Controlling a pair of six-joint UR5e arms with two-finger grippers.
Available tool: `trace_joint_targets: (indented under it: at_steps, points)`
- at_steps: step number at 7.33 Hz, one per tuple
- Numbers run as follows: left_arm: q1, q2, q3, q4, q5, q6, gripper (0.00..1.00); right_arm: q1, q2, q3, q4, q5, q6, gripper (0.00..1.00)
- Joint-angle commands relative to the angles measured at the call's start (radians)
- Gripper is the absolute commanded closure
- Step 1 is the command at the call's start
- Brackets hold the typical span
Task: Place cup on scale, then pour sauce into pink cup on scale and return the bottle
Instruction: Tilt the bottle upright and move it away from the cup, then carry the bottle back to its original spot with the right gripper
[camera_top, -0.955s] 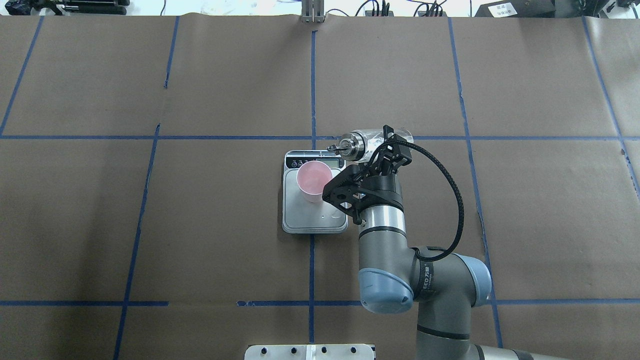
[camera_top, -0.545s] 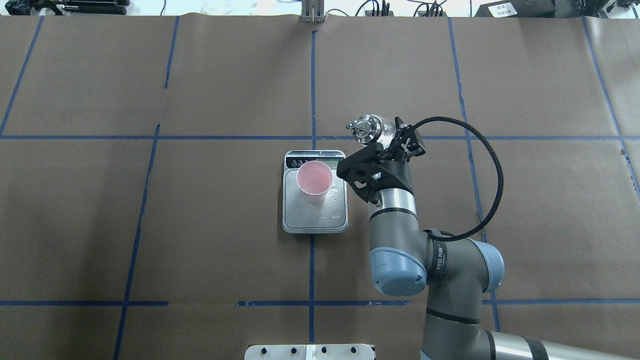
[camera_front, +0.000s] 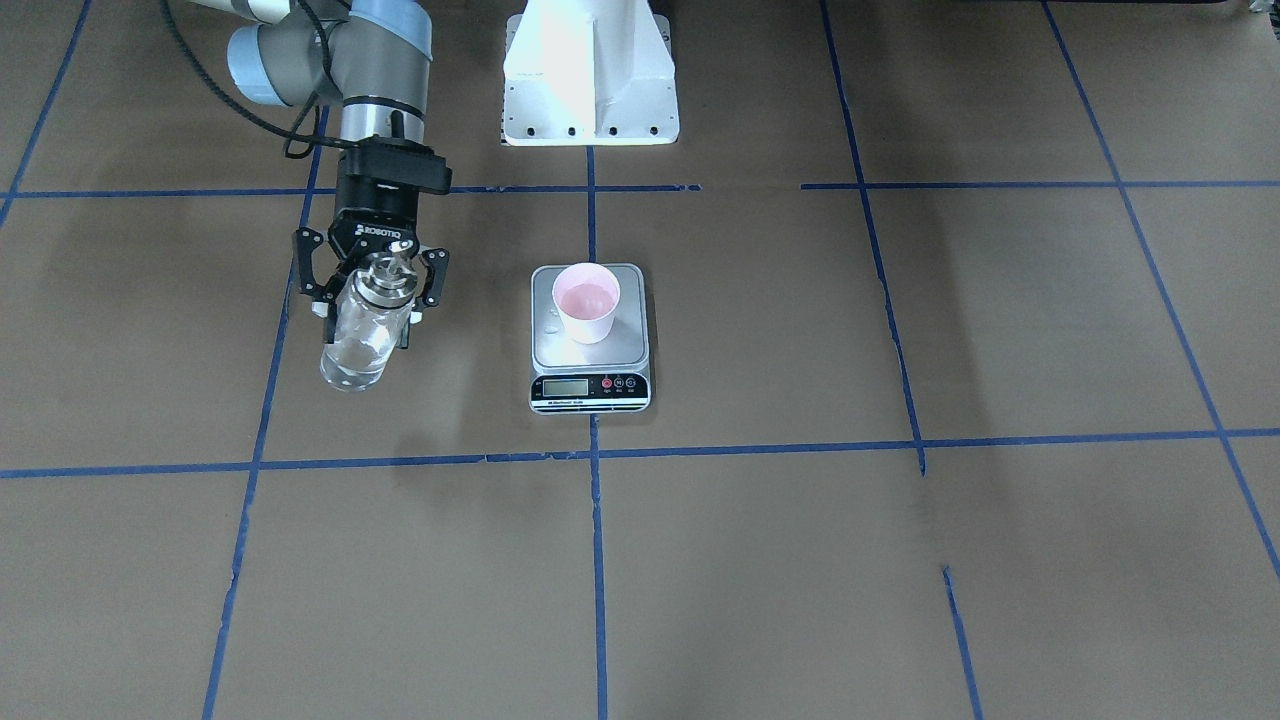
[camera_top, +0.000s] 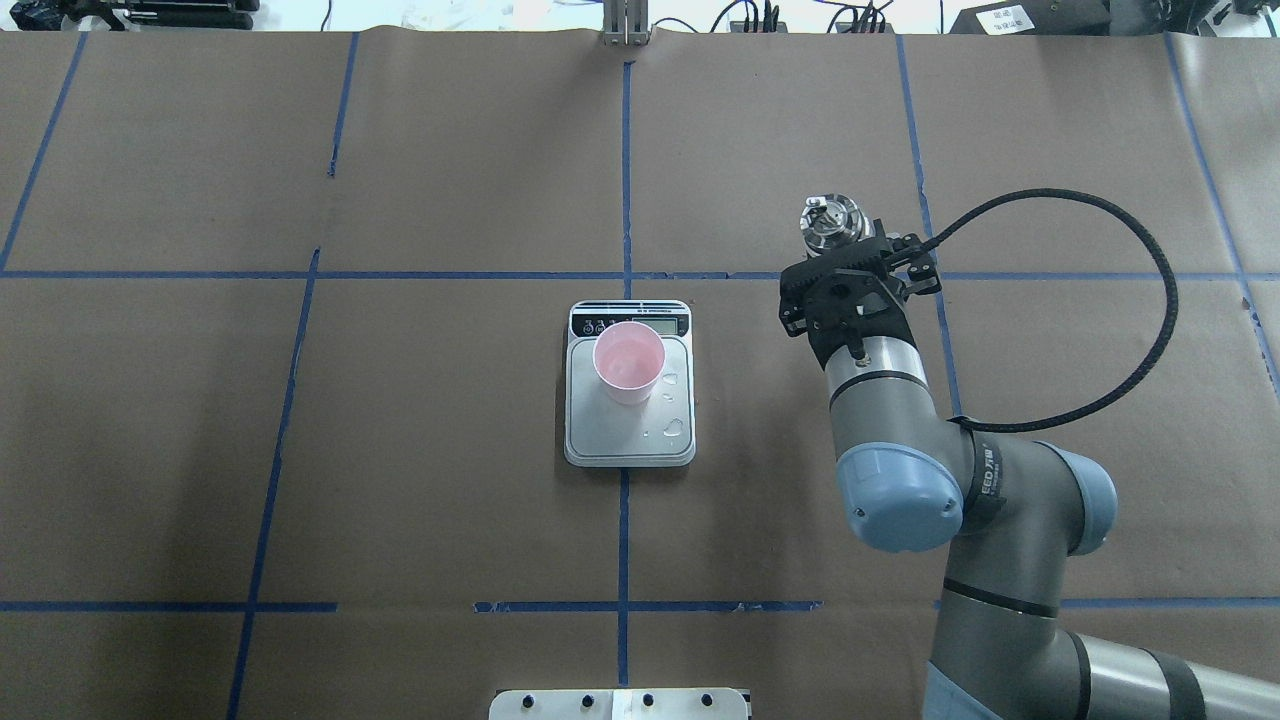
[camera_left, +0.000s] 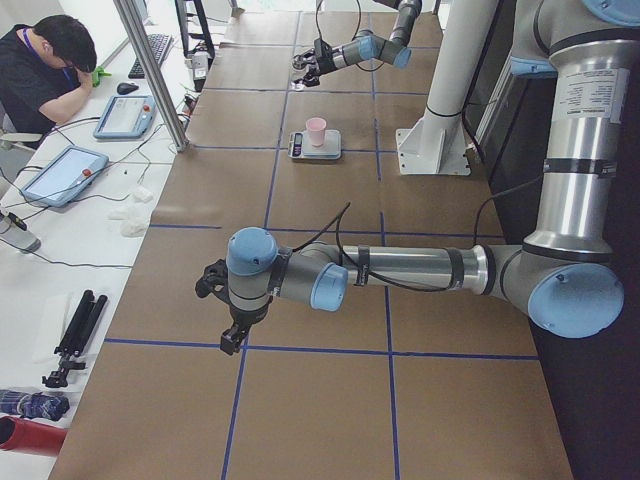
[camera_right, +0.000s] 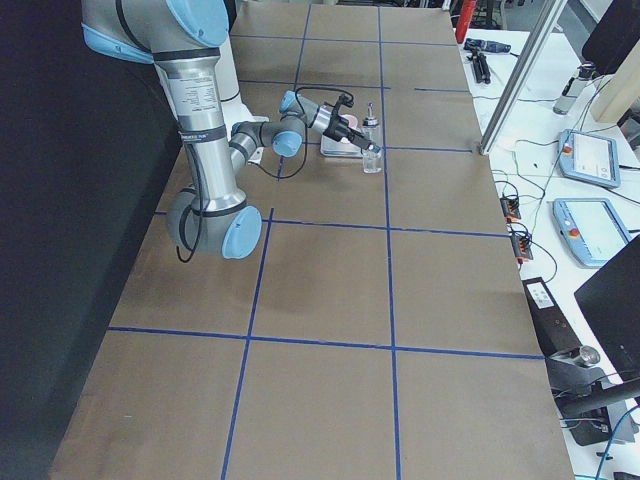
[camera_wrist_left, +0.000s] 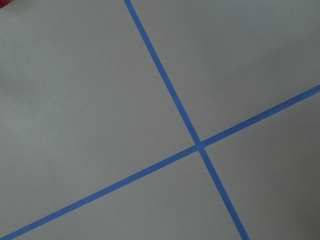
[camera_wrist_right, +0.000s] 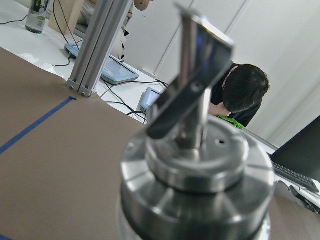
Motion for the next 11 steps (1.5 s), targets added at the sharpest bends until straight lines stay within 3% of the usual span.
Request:
trace_joint_targets:
  at_steps: [1,3,5,7,11]
  points:
    - [-0.001,0.002,-0.013,0.000,0.001,0.000,0.00,0.009,-0.071,0.036,0.001,0.074,0.276,1.00]
    - [-0.001,0.005,-0.015,0.000,0.000,0.000,0.00,0.023,-0.136,0.039,0.001,0.143,0.401,1.00]
    - [-0.001,0.005,-0.016,-0.001,0.000,0.000,0.00,0.075,-0.159,0.039,0.000,0.236,0.410,1.00]
    - [0.001,0.004,-0.024,-0.003,-0.002,-0.003,0.00,0.081,-0.203,0.027,0.001,0.248,0.448,1.00]
    - [0.001,0.004,-0.030,-0.003,0.000,-0.003,0.00,0.070,-0.191,-0.024,0.004,0.221,0.570,1.00]
